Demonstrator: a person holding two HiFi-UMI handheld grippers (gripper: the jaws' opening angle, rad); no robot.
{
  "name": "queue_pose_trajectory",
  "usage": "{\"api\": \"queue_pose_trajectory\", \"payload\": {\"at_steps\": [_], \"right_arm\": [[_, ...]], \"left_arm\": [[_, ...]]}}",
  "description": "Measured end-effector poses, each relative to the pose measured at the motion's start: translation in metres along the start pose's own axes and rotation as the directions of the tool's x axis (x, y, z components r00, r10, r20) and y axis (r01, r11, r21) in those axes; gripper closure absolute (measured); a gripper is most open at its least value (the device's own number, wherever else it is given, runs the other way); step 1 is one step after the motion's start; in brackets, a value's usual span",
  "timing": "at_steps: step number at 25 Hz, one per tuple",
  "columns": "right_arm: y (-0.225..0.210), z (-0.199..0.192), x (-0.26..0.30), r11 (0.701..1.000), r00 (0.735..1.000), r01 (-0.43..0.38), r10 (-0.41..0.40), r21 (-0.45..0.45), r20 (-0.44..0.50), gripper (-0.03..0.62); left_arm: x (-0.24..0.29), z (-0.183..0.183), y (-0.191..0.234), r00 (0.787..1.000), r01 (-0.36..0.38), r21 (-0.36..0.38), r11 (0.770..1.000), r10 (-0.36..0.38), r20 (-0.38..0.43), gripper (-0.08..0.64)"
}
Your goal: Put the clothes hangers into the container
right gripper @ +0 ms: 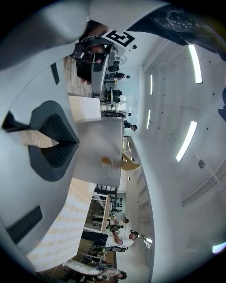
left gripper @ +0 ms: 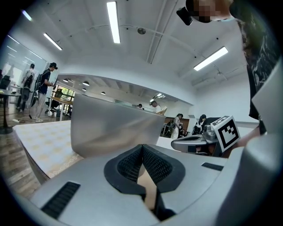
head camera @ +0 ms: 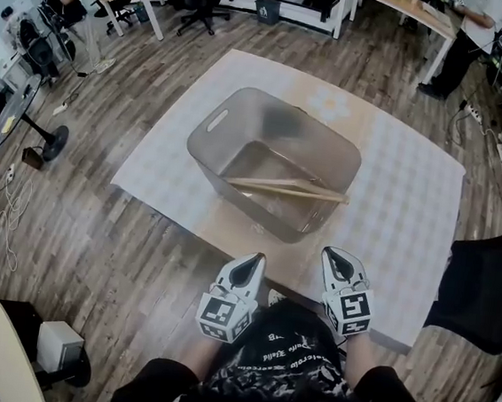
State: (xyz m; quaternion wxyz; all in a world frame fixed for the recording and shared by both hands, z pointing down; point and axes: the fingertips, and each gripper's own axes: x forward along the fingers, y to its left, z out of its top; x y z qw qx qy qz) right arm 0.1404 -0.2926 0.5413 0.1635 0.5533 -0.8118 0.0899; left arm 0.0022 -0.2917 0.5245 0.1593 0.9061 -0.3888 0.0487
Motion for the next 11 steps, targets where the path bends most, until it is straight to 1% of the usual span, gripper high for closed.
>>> {"api": "queue_pose_trajectory", "payload": {"at_steps": [6, 11], "right_arm": [[0.009, 0.003, 0.010, 1.000, 1.000, -0.021, 0.021, -0.016, -0.006, 0.584], [0.005, -0.004, 0.025, 0.999, 0.999, -0.030, 0.029, -0.019, -0.020, 0.584]], "left_arm": [[-0.009, -0.001, 0.016, 0.999, -0.034, -0.013, 0.999, 0.034, -0.001, 0.540], [0.000, -0.007, 0.029, 0.999, -0.051, -0.020, 0.998, 0.051, -0.007, 0.540]]}}
